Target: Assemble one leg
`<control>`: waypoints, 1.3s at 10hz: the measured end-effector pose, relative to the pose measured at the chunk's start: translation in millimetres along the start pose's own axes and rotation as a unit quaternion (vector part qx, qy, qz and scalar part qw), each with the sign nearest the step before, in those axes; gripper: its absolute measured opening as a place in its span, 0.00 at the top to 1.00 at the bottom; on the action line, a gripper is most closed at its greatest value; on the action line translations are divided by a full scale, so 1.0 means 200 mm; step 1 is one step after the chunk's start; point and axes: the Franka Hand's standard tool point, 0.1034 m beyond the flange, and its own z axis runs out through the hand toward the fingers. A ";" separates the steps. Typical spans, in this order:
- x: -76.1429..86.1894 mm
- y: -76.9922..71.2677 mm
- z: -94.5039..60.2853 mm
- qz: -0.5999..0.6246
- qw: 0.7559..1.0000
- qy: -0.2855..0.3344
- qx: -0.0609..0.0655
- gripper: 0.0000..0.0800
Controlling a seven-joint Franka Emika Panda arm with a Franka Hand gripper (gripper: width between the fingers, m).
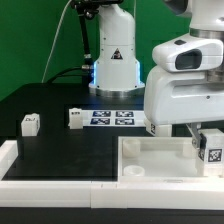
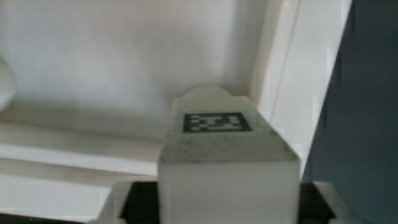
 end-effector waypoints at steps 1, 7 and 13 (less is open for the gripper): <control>0.00 0.00 0.00 0.085 0.996 0.000 0.003 0.64; 0.00 0.02 0.00 0.479 0.878 -0.004 0.013 0.63; 0.01 0.02 -0.01 0.713 0.701 -0.005 0.018 0.63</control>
Offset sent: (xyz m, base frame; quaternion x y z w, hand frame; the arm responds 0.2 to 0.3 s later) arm -0.0044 -0.0108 0.0001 -0.0133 0.0076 0.2679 0.9633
